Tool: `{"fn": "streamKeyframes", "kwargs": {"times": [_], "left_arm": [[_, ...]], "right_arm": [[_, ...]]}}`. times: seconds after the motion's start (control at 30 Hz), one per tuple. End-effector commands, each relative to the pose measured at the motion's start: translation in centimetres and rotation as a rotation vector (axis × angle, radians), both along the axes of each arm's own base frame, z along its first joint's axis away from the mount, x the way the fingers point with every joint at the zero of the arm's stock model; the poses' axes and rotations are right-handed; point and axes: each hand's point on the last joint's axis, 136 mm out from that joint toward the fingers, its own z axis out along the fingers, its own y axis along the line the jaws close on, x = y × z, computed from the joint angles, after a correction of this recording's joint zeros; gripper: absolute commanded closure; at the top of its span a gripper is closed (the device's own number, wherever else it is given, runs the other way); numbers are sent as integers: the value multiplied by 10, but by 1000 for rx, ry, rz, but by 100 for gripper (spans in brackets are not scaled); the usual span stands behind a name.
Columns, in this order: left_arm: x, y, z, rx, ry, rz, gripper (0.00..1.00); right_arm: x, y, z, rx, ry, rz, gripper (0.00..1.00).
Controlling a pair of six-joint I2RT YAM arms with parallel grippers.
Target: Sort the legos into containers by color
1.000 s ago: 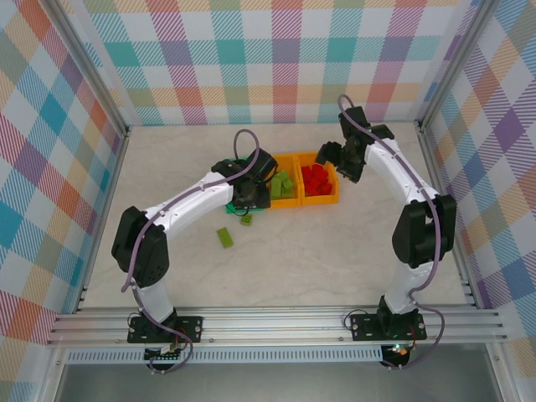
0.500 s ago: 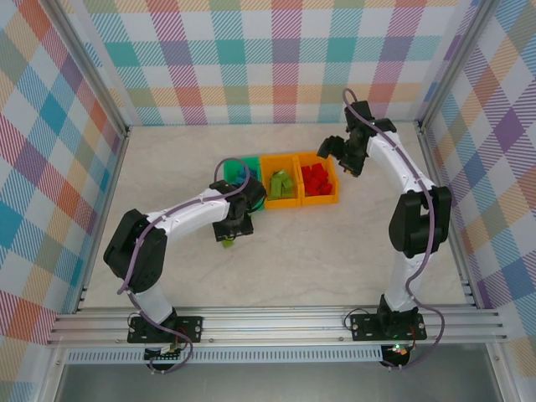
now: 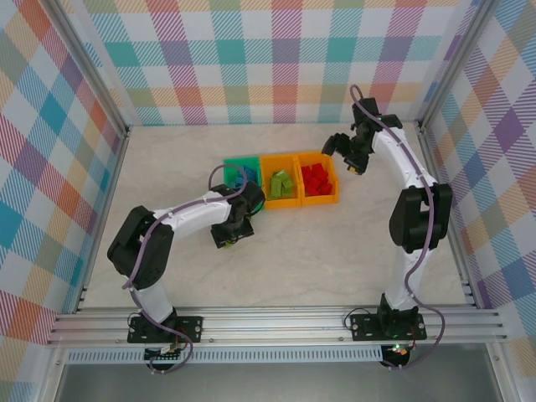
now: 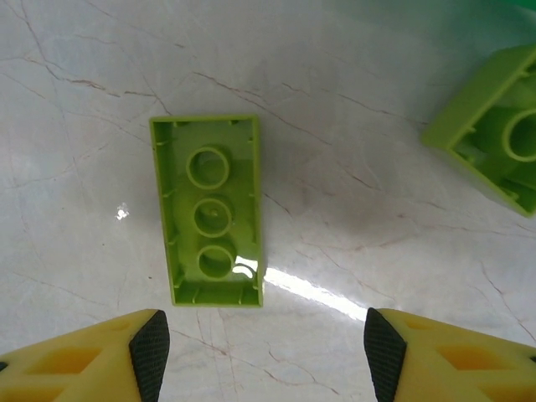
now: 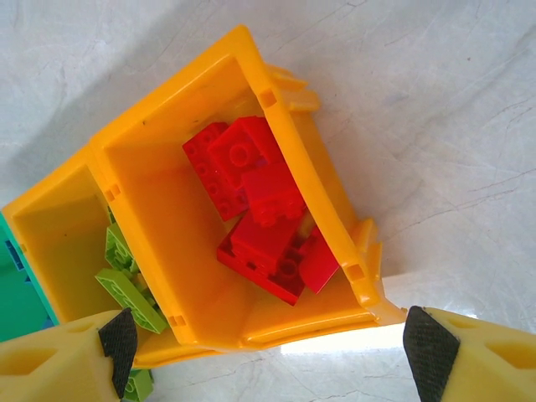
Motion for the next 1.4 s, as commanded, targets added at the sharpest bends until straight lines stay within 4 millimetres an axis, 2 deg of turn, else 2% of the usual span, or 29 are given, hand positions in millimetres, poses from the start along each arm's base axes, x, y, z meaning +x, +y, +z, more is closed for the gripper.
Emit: {"fn": "streamKeyframes", "kwargs": {"times": [0.0,0.37,0.57,0.77,0.93,1.1,1.2,1.37], "left_arm": [[-1,8,-4,3,5,36,35],[-7,23,-20,-7,31,32,35],[6,24,-29,-14,5,-2,39],[9,27,-44,-21,5,-16,56],[8,29,-45,-17,3,-24,66],[14,28,-21,-35,-52,-6,69],[29,22,13,-45,-138,-36,69],[70,0,70,-65,-279,-113,68]], "right_arm": [[0,1,-5,11,27,23,15],[0,-4,-9,7,43,6,16],[-1,-4,-12,13,53,-11,15],[-1,-6,-8,0,45,-20,15],[0,-6,-6,7,40,-33,15],[3,-4,-5,18,28,-35,16],[4,-5,-4,12,17,-23,16],[6,2,-14,25,28,35,17]]}}
